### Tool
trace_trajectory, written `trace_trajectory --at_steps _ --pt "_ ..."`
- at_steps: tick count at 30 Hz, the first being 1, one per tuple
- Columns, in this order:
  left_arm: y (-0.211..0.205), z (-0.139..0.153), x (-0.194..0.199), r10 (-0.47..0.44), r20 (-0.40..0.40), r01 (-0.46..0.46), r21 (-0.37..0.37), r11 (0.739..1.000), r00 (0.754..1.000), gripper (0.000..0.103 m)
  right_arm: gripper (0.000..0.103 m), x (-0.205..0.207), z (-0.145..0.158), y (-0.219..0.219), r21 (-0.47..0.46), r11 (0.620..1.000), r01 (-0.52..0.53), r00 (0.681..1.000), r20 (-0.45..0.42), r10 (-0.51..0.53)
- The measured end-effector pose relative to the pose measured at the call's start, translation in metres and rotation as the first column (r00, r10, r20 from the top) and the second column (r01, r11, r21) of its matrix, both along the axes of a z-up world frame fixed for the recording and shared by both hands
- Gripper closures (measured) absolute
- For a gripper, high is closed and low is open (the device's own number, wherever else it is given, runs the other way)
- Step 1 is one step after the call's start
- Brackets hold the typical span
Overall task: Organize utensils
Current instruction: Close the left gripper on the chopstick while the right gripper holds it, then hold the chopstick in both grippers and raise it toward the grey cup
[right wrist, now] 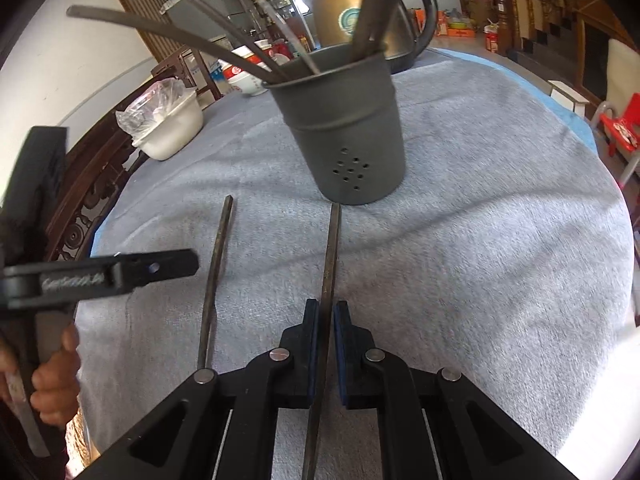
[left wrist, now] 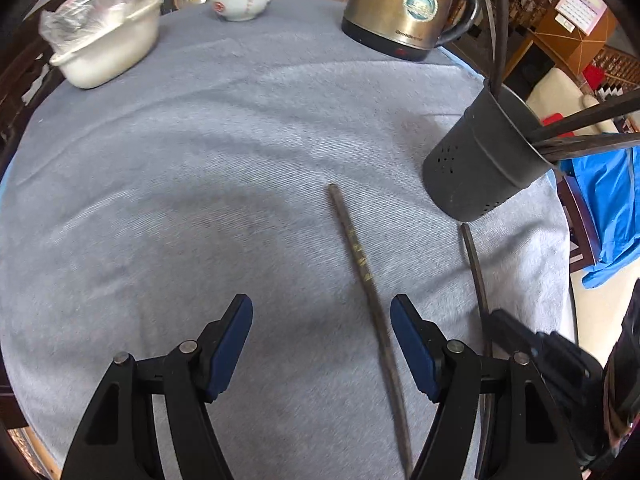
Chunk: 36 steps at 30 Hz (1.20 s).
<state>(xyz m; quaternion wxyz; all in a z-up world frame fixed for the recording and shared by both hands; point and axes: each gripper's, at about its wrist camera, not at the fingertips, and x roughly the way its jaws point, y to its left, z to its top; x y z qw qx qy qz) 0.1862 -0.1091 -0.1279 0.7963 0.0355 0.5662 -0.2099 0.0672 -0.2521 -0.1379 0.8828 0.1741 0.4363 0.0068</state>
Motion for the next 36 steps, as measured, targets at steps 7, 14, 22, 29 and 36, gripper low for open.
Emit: trace_trajectory --at_steps 7,14,22,29,36 --pt "-0.019 -0.012 0.005 -0.008 -0.015 0.008 -0.012 1.000 1.000 0.036 0.095 0.000 -0.009 -0.002 0.044 0.999 0.002 0.999 -0.035 -0.001" --pt "-0.019 -0.012 0.006 -0.044 -0.001 0.044 -0.029 0.999 0.999 0.082 0.096 -0.003 -0.005 -0.005 0.049 0.999 0.009 1.000 -0.016 -0.009" --pt "-0.010 -0.007 -0.014 -0.125 -0.014 0.124 -0.073 0.990 0.992 0.095 0.096 -0.005 -0.007 -0.007 0.063 0.998 0.014 1.000 -0.013 -0.013" --pt "0.012 -0.005 -0.046 -0.157 -0.044 0.152 -0.091 0.984 0.987 0.095 0.096 -0.004 -0.009 -0.006 0.078 0.997 0.021 1.000 -0.011 -0.020" --pt "0.024 0.002 -0.049 -0.114 -0.021 0.113 -0.052 0.992 0.993 0.092 0.096 -0.004 -0.008 -0.006 0.077 0.997 0.029 1.000 -0.010 -0.029"
